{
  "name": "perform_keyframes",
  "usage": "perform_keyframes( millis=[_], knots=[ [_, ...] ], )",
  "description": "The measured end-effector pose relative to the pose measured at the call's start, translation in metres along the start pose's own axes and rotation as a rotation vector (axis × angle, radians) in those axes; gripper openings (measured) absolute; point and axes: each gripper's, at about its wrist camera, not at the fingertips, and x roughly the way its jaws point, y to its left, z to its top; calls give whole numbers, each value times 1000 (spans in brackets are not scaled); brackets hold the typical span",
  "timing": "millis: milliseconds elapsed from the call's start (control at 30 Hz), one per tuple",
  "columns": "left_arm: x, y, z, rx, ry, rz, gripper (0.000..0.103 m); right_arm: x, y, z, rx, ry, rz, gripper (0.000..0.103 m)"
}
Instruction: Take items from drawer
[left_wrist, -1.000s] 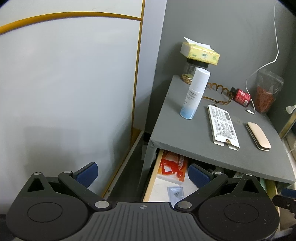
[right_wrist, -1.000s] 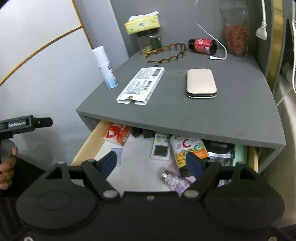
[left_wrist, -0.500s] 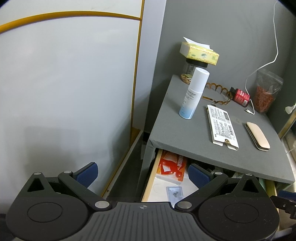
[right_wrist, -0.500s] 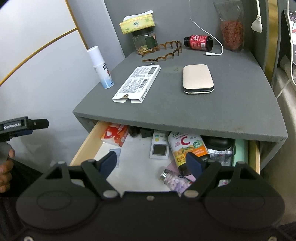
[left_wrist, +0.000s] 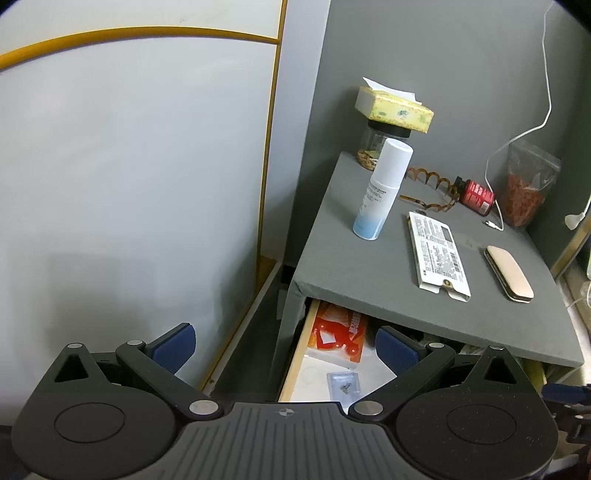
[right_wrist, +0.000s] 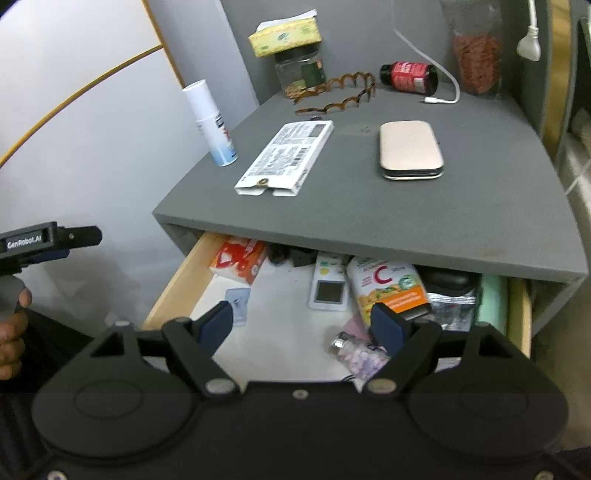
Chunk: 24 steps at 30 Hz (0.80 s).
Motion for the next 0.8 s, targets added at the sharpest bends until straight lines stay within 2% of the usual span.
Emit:
perform_keyframes(
  millis=[267, 800],
  knots=[
    [0, 8, 1, -32, 3, 0, 103, 14, 13, -4, -18, 28, 21, 81],
    [0, 4, 0, -11, 1, -2, 103, 12, 11, -6, -10, 36, 18, 80]
  ],
)
